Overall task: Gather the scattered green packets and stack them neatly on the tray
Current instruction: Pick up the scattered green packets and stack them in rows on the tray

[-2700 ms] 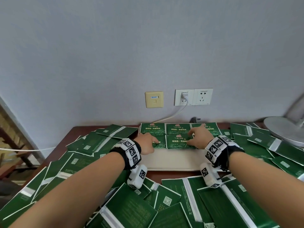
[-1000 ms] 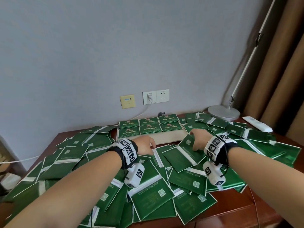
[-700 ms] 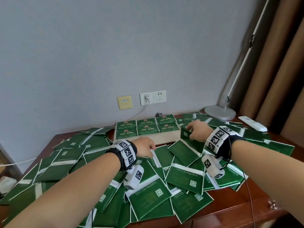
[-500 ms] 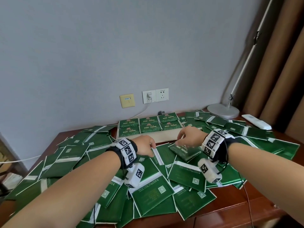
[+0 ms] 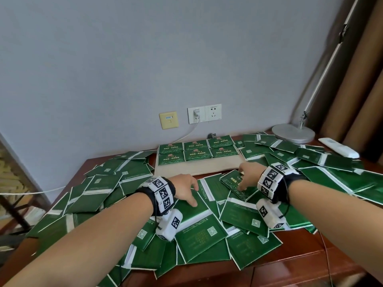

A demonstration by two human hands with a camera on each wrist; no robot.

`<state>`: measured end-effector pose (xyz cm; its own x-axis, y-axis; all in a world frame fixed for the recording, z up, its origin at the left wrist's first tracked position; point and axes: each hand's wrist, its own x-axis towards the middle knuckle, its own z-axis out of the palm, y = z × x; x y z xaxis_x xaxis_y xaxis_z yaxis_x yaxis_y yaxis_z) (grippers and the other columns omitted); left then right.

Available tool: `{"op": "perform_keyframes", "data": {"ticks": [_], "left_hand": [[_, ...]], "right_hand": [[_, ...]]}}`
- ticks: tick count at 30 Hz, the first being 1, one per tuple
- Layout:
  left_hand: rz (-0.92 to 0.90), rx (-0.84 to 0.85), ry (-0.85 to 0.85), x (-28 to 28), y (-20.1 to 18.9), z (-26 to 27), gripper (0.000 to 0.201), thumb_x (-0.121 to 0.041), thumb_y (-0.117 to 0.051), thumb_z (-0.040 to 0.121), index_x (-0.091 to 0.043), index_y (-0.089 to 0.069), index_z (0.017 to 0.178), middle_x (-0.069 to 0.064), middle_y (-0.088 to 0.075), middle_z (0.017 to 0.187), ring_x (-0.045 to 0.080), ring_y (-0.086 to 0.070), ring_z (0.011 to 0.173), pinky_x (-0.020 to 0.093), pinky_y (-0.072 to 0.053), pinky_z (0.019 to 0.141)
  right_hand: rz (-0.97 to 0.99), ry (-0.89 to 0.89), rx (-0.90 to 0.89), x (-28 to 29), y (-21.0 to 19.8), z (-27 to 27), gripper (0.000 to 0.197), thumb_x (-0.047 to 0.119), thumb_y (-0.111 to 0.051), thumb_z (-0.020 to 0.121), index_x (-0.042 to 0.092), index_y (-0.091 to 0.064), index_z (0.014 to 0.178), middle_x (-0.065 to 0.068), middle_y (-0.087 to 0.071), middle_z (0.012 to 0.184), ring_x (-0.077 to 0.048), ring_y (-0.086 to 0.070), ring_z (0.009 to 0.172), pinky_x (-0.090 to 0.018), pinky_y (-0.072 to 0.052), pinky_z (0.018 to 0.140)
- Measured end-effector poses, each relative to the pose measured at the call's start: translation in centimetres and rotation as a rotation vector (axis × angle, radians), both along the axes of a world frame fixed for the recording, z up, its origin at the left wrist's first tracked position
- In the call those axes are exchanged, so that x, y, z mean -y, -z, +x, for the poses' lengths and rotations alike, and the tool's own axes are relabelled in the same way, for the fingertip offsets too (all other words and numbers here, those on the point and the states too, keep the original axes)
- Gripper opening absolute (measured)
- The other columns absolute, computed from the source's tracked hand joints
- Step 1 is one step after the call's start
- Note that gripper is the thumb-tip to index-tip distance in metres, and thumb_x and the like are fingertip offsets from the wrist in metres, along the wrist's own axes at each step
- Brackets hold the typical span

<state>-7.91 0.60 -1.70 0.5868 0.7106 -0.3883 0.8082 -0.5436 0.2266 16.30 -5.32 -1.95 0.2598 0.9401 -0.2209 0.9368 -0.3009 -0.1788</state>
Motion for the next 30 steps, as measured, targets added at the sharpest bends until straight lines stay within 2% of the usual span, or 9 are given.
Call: {"op": "perform_keyframes", "data": {"ticks": [7,10,12,14,17,22,24,27,30], "left_hand": [[0.001,0.02,0.008,0.3,0.5,0.2,0.059,-0.027,-0.082,0.079,-0.02,-0.056,0.131,0.005,-0.061,0.12,0.02,-0.058,0.1,0.029,-0.048,0.084],[-0.027,0.131,-0.047,0.2,0.6,0.4,0.051,-0.012,-0.078,0.082,-0.019,-0.058,0.129,0.001,-0.061,0.101,0.019,-0.061,0.089,0.032,-0.052,0.084],[-0.02,0.218,-0.084,-0.4,0.3,0.6,0.047,-0.005,-0.074,0.083,-0.018,-0.059,0.126,-0.004,-0.057,0.088,0.013,-0.057,0.077,0.029,-0.052,0.078],[0.029,0.279,-0.104,-1.1,-0.2,0.8,0.044,-0.003,-0.072,0.084,-0.018,-0.059,0.124,-0.003,-0.058,0.091,0.01,-0.055,0.074,0.026,-0.05,0.075],[0.102,0.347,-0.119,-1.9,-1.0,1.1,0.04,-0.002,-0.07,0.085,-0.017,-0.061,0.121,0.004,-0.063,0.096,0.009,-0.054,0.069,0.024,-0.046,0.064],[0.203,0.467,-0.126,-1.9,-2.0,2.5,0.035,-0.001,-0.066,0.087,-0.019,-0.062,0.117,0.011,-0.064,0.114,0.024,-0.064,0.092,0.025,-0.047,0.075],[0.178,0.461,-0.079,-1.1,-2.3,3.3,0.029,-0.012,-0.068,0.088,-0.021,-0.062,0.115,0.005,-0.067,0.108,0.021,-0.066,0.092,0.028,-0.05,0.079],[0.033,0.421,-0.018,0.1,-1.9,4.1,0.019,-0.032,-0.061,0.095,-0.024,-0.062,0.111,0.0,-0.072,0.091,0.016,-0.072,0.076,0.027,-0.048,0.066],[0.059,0.351,-0.037,-0.1,-1.1,3.9,0.018,-0.032,-0.059,0.096,-0.02,-0.065,0.107,-0.007,-0.065,0.09,0.014,-0.067,0.077,0.024,-0.045,0.066]], "right_hand": [[0.111,0.006,-0.133,-0.4,-0.4,-0.6,0.081,0.019,-0.083,0.072,0.01,-0.042,0.141,-0.006,-0.051,0.137,-0.023,-0.053,0.12,-0.029,-0.045,0.093],[0.151,-0.017,-0.202,-0.6,-0.6,-0.7,0.081,0.016,-0.084,0.071,0.013,-0.044,0.141,-0.004,-0.049,0.138,-0.021,-0.054,0.118,-0.03,-0.047,0.093],[0.174,-0.009,-0.263,-0.8,-0.6,-0.3,0.076,0.013,-0.084,0.07,0.016,-0.048,0.138,-0.003,-0.056,0.124,-0.018,-0.061,0.099,-0.028,-0.053,0.076],[0.199,-0.009,-0.289,-0.9,-0.9,0.2,0.071,0.011,-0.082,0.072,0.017,-0.051,0.135,0.0,-0.057,0.105,-0.016,-0.059,0.085,-0.023,-0.047,0.062],[0.233,-0.004,-0.297,-0.7,-1.1,1.0,0.067,0.01,-0.081,0.073,0.018,-0.053,0.132,-0.002,-0.056,0.108,-0.017,-0.056,0.087,-0.027,-0.047,0.069],[0.268,0.047,-0.294,-0.4,-0.7,2.3,0.063,0.009,-0.081,0.071,0.021,-0.057,0.128,-0.002,-0.058,0.118,-0.018,-0.061,0.095,-0.033,-0.055,0.081],[0.276,0.058,-0.297,-0.3,-0.7,2.6,0.061,0.009,-0.081,0.071,0.021,-0.058,0.126,-0.003,-0.058,0.124,-0.019,-0.061,0.1,-0.032,-0.055,0.081],[0.271,0.065,-0.313,-0.1,-0.6,2.9,0.059,0.01,-0.083,0.07,0.021,-0.059,0.124,-0.005,-0.06,0.122,-0.02,-0.061,0.1,-0.032,-0.055,0.081],[0.264,0.069,-0.329,0.1,-0.6,2.9,0.058,0.01,-0.083,0.07,0.02,-0.061,0.122,-0.004,-0.06,0.113,-0.02,-0.063,0.094,-0.036,-0.057,0.081]]}}
